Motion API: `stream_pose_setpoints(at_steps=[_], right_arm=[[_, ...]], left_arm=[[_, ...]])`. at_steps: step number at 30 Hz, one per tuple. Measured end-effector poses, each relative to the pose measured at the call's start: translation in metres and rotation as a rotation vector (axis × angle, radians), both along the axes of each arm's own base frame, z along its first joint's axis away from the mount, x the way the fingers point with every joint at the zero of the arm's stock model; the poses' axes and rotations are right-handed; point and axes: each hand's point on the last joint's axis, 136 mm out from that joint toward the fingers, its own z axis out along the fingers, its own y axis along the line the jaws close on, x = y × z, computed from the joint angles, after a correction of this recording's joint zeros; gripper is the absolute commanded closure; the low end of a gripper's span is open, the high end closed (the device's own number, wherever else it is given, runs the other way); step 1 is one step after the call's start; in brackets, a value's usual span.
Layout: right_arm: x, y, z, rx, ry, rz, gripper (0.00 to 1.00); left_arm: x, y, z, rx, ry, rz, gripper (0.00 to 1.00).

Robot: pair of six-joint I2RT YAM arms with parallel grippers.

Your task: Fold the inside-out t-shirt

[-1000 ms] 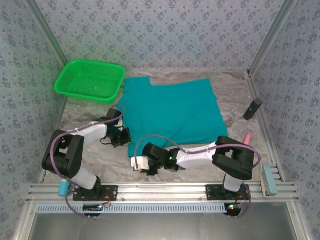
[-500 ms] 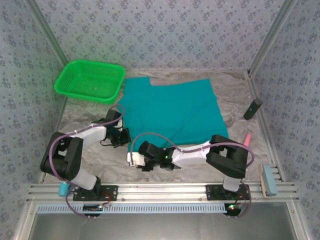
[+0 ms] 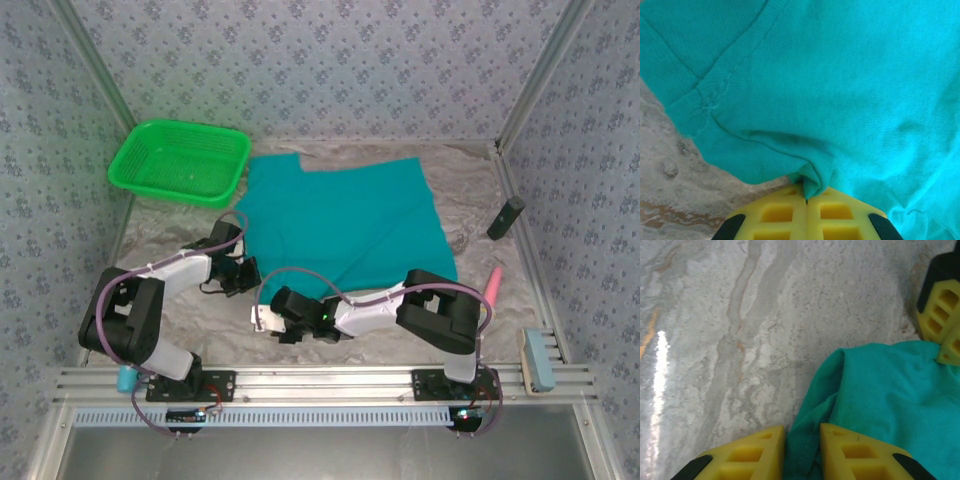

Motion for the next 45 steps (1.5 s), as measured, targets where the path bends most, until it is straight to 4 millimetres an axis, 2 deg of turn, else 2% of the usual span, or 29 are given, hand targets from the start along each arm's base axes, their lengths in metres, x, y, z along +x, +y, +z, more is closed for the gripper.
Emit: stream_pose_setpoints(at_steps=[1,5,6,13,18,24,34,35,39,40,42,45], right_arm=[[0.002,-0.001,0.0,-0.002,-0.005,-0.01,0.77],[0.008,-0.003,0.002,0.0,-0.024,-0.051,0.99],[0.009,-0.003,0.002,0.001,-0.026,-0.055,1.0],[0.0,-0.012,0.001,0.006,-0.026,-0.032,1.0],[-0.012,-0.018,0.01,0.037,-0.016,0.028,1.0],[-0.025,-0.015,0.027,0.095,-0.002,0.123,1.0],[-0.045,-0.02,0.031,0.107,0.009,0.253,1.0],[-0.051,-0.021,0.032,0.101,0.01,0.284,0.96],[-0.07,-0.024,0.029,0.06,-0.01,0.381,0.93],[-0.07,-0.026,0.028,0.049,-0.013,0.385,0.9],[-0.066,-0.027,0.026,0.035,-0.02,0.365,0.78],[-0.06,-0.024,0.028,0.037,-0.023,0.336,0.69]], left_arm=[[0.0,0.0,0.0,0.0,0.0,0.001,1.0],[0.0,0.0,0.0,0.0,0.0,0.002,1.0],[0.0,0.0,0.0,0.0,0.0,0.002,1.0],[0.0,0.001,0.0,-0.001,-0.001,0.002,1.0],[0.001,0.001,0.0,-0.004,-0.001,0.003,1.0],[0.002,0.0,-0.001,-0.011,0.002,0.006,1.0],[0.004,-0.001,-0.002,-0.03,-0.003,0.006,1.0],[0.005,-0.002,-0.002,-0.032,-0.007,0.007,1.0],[0.007,-0.003,-0.002,-0.038,-0.014,0.006,1.0],[0.007,-0.003,-0.002,-0.039,-0.013,0.006,1.0],[0.007,-0.003,-0.002,-0.043,-0.013,0.007,1.0],[0.009,-0.003,-0.002,-0.047,-0.022,0.008,1.0]])
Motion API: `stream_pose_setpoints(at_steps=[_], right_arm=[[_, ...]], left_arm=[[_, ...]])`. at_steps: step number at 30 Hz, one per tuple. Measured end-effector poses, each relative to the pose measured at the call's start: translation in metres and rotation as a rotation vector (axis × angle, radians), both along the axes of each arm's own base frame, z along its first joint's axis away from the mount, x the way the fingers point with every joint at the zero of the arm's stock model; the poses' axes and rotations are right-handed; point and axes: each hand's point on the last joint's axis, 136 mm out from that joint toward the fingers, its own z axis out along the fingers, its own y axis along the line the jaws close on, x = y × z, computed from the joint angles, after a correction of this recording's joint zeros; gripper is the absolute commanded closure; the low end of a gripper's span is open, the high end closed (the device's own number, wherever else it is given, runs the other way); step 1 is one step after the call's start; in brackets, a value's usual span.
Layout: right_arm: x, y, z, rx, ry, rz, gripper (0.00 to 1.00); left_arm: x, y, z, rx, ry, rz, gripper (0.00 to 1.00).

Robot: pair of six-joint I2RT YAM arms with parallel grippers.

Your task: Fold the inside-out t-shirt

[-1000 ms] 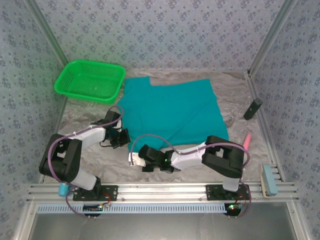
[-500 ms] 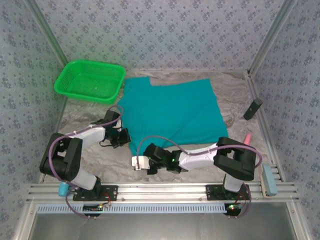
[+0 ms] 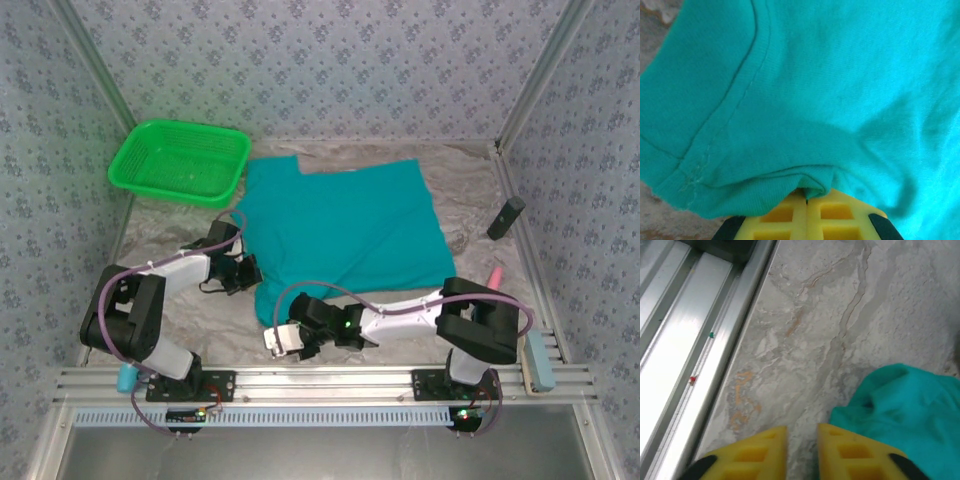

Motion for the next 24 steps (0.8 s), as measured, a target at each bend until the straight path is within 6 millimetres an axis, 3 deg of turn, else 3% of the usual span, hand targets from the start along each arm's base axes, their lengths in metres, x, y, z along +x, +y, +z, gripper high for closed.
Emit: stream_pose_setpoints(at_steps=[7,15,17,21,24], right_arm=[[0.005,0.007,0.008,0.015,-0.039,-0.011,0.64],[0.037,0.028,0.004,0.001,-0.172,-0.109,0.59],[0.044,0.031,0.0,-0.013,-0.205,-0.122,0.64],[0.051,0.033,-0.008,-0.041,-0.268,-0.123,0.91],[0.05,0.033,-0.009,-0.047,-0.28,-0.108,1.0]], left_arm=[[0.0,0.0,0.001,-0.001,-0.004,0.0,1.0],[0.0,0.001,0.001,0.002,-0.006,0.001,1.0],[0.0,0.001,0.001,0.002,-0.006,0.001,1.0],[0.0,0.001,0.001,0.001,-0.008,0.001,1.0],[0.0,0.001,0.001,0.001,-0.01,0.001,1.0]])
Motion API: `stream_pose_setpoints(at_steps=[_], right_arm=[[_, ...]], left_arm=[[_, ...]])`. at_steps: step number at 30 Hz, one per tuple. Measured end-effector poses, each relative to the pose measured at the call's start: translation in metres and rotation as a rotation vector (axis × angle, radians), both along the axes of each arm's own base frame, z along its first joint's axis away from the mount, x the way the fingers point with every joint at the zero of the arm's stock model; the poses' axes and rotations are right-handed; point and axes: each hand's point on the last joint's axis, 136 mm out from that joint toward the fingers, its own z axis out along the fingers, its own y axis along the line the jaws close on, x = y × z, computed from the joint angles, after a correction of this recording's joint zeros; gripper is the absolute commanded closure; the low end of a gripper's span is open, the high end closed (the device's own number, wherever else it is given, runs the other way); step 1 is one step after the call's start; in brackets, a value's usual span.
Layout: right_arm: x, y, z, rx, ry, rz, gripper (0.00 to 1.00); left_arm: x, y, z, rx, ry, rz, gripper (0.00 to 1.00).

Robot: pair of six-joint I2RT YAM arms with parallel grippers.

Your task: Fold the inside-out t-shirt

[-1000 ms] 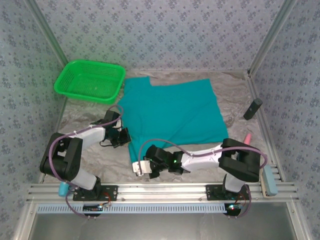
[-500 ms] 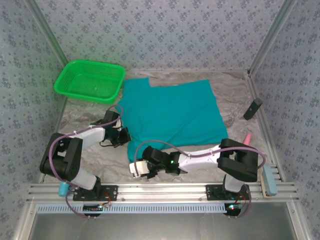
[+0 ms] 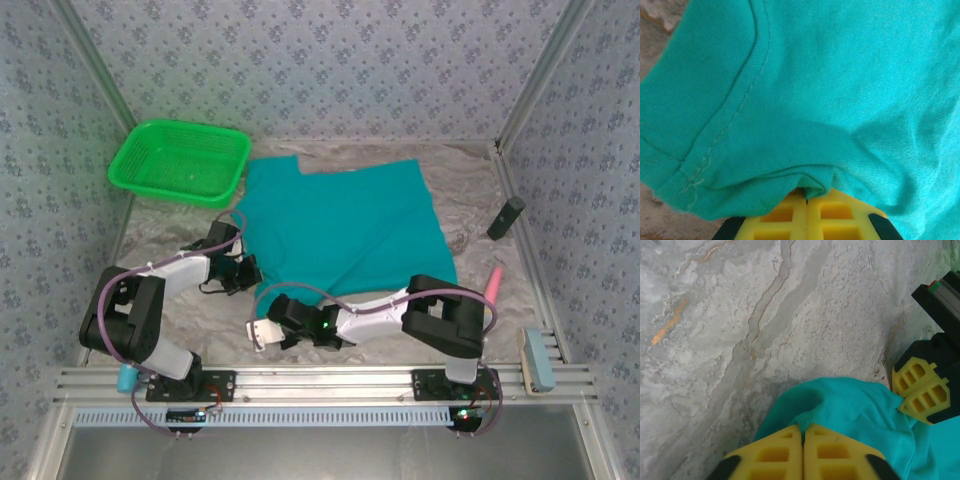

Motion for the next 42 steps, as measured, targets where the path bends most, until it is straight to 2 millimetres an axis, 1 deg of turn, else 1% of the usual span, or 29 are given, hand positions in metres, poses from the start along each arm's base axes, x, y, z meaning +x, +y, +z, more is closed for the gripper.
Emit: stream_pose_setpoints(at_steps=[1,4,6,7,9,10,11,14,16,17,20,23,24,26,27,28,29,30,31,32,33,34,36,37,40,42], right_arm=[[-0.002,0.001,0.001,0.003,0.008,0.012,1.0],[-0.019,0.002,0.008,0.029,0.087,0.099,1.0],[-0.033,0.0,0.02,0.057,0.185,0.174,0.97],[-0.035,-0.001,0.026,0.068,0.219,0.196,0.94],[-0.034,-0.001,0.039,0.093,0.286,0.232,0.89],[-0.032,-0.001,0.043,0.102,0.312,0.242,0.85],[-0.032,-0.001,0.044,0.105,0.334,0.249,0.8],[-0.043,-0.002,0.046,0.113,0.408,0.288,0.77],[-0.049,-0.001,0.048,0.129,0.463,0.295,0.71],[-0.05,-0.001,0.05,0.14,0.478,0.294,0.69],[-0.038,-0.009,0.058,0.181,0.493,0.22,0.64],[-0.005,-0.031,0.082,0.253,0.453,0.05,0.62],[0.012,-0.04,0.094,0.294,0.433,-0.032,0.61],[0.05,-0.067,0.124,0.401,0.402,-0.234,0.57],[0.071,-0.085,0.14,0.467,0.398,-0.367,0.53],[0.093,-0.108,0.154,0.532,0.403,-0.515,0.51],[0.108,-0.128,0.162,0.581,0.411,-0.635,0.51],[0.127,-0.157,0.169,0.642,0.447,-0.808,0.51],[0.142,-0.187,0.171,0.698,0.487,-0.98,0.51],[0.153,-0.213,0.169,0.74,0.524,-1.123,0.5],[0.163,-0.243,0.164,0.777,0.561,-1.275,0.49],[0.168,-0.269,0.154,0.798,0.595,-1.403,0.48],[0.169,-0.318,0.13,0.811,0.662,-1.634,0.48],[0.166,-0.341,0.116,0.819,0.706,-1.744,0.48],[0.149,-0.398,0.076,0.844,0.852,-2.017,0.47],[0.137,-0.425,0.057,0.858,0.927,-2.165,0.47]], left_arm=[[0.0,0.0,0.0,0.001,0.0,0.0,1.0],[0.0,0.001,0.0,0.006,-0.002,0.002,1.0],[0.0,0.001,0.0,0.007,-0.002,0.003,1.0],[0.0,0.001,0.0,0.007,-0.001,0.002,1.0],[0.0,0.001,0.0,0.007,0.0,0.002,0.95],[0.0,0.001,0.0,0.007,-0.001,0.003,0.92],[-0.001,0.002,0.0,0.008,0.0,0.002,0.89],[-0.002,0.006,0.001,0.029,0.002,0.009,0.76],[-0.005,0.012,0.005,0.051,-0.003,0.02,0.68],[-0.007,0.015,0.007,0.065,-0.002,0.026,0.67],[-0.017,0.025,0.021,0.093,-0.016,0.039,0.65],[-0.026,0.029,0.043,0.099,-0.065,0.029,0.62],[-0.03,0.029,0.05,0.097,-0.077,0.023,0.62],[-0.042,0.026,0.059,0.094,-0.085,-0.001,0.58],[-0.051,0.022,0.062,0.088,-0.081,-0.02,0.57],[-0.061,0.016,0.065,0.082,-0.076,-0.042,0.55],[-0.069,0.011,0.065,0.079,-0.07,-0.06,0.54],[-0.082,0.004,0.065,0.072,-0.057,-0.09,0.53],[-0.096,-0.004,0.064,0.065,-0.04,-0.12,0.51],[-0.108,-0.01,0.061,0.058,-0.023,-0.144,0.5],[-0.119,-0.017,0.058,0.05,-0.001,-0.164,0.49],[-0.129,-0.021,0.053,0.048,0.024,-0.177,0.49],[-0.144,-0.024,0.04,0.066,0.082,-0.18,0.47],[-0.15,-0.024,0.032,0.084,0.114,-0.176,0.46],[-0.163,-0.02,0.014,0.148,0.192,-0.157,0.45],[-0.165,-0.018,0.008,0.179,0.212,-0.138,0.45]])
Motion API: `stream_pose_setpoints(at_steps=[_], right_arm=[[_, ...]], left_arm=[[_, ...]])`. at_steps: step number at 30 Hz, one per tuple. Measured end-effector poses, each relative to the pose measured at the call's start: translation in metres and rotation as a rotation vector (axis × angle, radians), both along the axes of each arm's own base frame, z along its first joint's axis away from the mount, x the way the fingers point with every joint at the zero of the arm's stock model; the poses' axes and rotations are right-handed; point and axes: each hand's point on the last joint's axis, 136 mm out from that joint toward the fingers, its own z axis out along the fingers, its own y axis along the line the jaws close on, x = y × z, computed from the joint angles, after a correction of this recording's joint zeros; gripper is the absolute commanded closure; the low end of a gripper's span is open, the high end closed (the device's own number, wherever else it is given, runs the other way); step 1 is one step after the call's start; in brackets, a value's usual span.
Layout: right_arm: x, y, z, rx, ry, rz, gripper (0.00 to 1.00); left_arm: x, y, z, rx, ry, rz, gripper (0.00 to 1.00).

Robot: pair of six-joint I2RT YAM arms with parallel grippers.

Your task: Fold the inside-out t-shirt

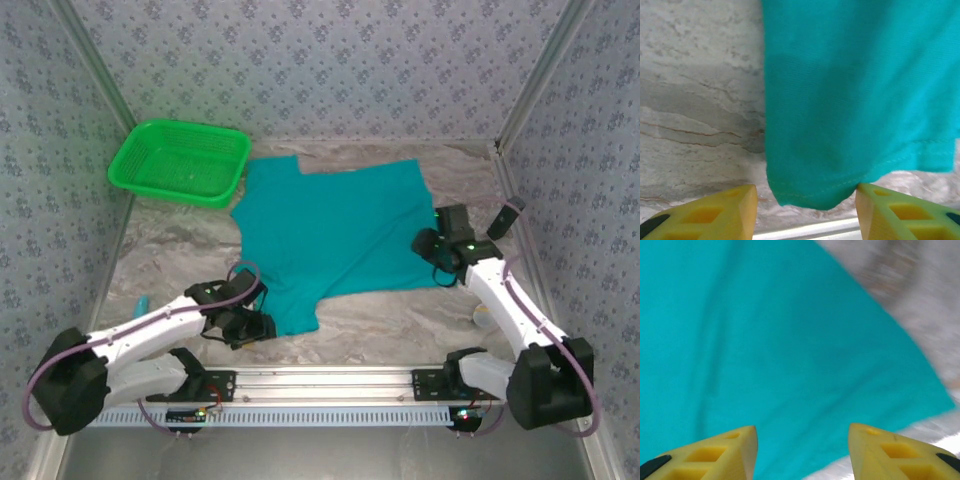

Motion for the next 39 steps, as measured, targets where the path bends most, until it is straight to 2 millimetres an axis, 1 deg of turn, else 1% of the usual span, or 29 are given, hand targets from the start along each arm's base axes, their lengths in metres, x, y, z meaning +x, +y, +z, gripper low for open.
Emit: stream_pose_setpoints(at_steps=[1,4,5,6,7,8,9,10,11,13,16,18,20,22,26,29,34,36,38,39], right_arm=[[-0.005,-0.009,-0.008,0.024,0.043,-0.049,0.46],[-0.014,-0.021,-0.029,0.072,0.146,-0.127,0.46],[-0.015,-0.024,-0.036,0.083,0.173,-0.144,0.47],[-0.016,-0.026,-0.042,0.097,0.199,-0.16,0.47],[-0.017,-0.028,-0.049,0.114,0.219,-0.175,0.47],[-0.017,-0.029,-0.053,0.13,0.232,-0.186,0.47],[-0.017,-0.03,-0.058,0.148,0.246,-0.196,0.48],[-0.016,-0.03,-0.063,0.164,0.258,-0.205,0.49],[-0.015,-0.031,-0.067,0.176,0.267,-0.211,0.49],[-0.013,-0.031,-0.075,0.193,0.286,-0.22,0.51],[-0.012,-0.03,-0.084,0.207,0.305,-0.247,0.57],[-0.014,-0.032,-0.086,0.212,0.317,-0.275,0.57],[-0.014,-0.033,-0.086,0.218,0.317,-0.292,0.55],[-0.013,-0.033,-0.085,0.222,0.313,-0.3,0.5],[-0.016,-0.036,-0.082,0.204,0.312,-0.313,0.46],[-0.025,-0.04,-0.075,0.184,0.323,-0.326,0.46],[-0.031,-0.042,-0.06,0.173,0.286,-0.347,0.46],[-0.035,-0.042,-0.063,0.172,0.295,-0.354,0.46],[-0.041,-0.04,-0.072,0.175,0.325,-0.359,0.48],[-0.044,-0.038,-0.077,0.177,0.342,-0.362,0.52]], left_arm=[[0.0,0.0,-0.002,0.015,0.002,0.011,0.44],[0.001,-0.002,-0.007,0.035,0.008,0.044,0.46],[0.001,-0.001,-0.009,0.043,0.01,0.055,0.47],[0.002,0.0,-0.01,0.05,0.015,0.07,0.5],[0.002,0.0,-0.01,0.058,0.02,0.08,0.56],[0.002,0.001,-0.011,0.071,0.027,0.09,0.65],[0.001,0.004,-0.012,0.09,0.035,0.098,0.84],[0.0,0.008,-0.013,0.118,0.047,0.111,0.96],[-0.002,0.011,-0.013,0.137,0.058,0.117,1.0],[0.001,0.008,-0.014,0.142,0.061,0.118,1.0],[0.001,0.007,-0.013,0.159,0.078,0.119,1.0],[0.001,0.008,-0.012,0.159,0.077,0.12,1.0],[0.001,0.007,-0.01,0.152,0.072,0.125,1.0],[0.005,0.004,-0.006,0.122,0.046,0.137,1.0],[0.011,-0.001,0.014,0.03,-0.021,0.179,1.0],[0.013,-0.003,0.026,-0.024,-0.05,0.21,1.0],[0.011,-0.001,0.035,-0.055,-0.059,0.242,1.0],[0.01,0.0,0.037,-0.059,-0.06,0.249,1.0],[0.009,0.001,0.037,-0.057,-0.058,0.253,1.0],[0.009,0.001,0.037,-0.056,-0.057,0.255,1.0]])
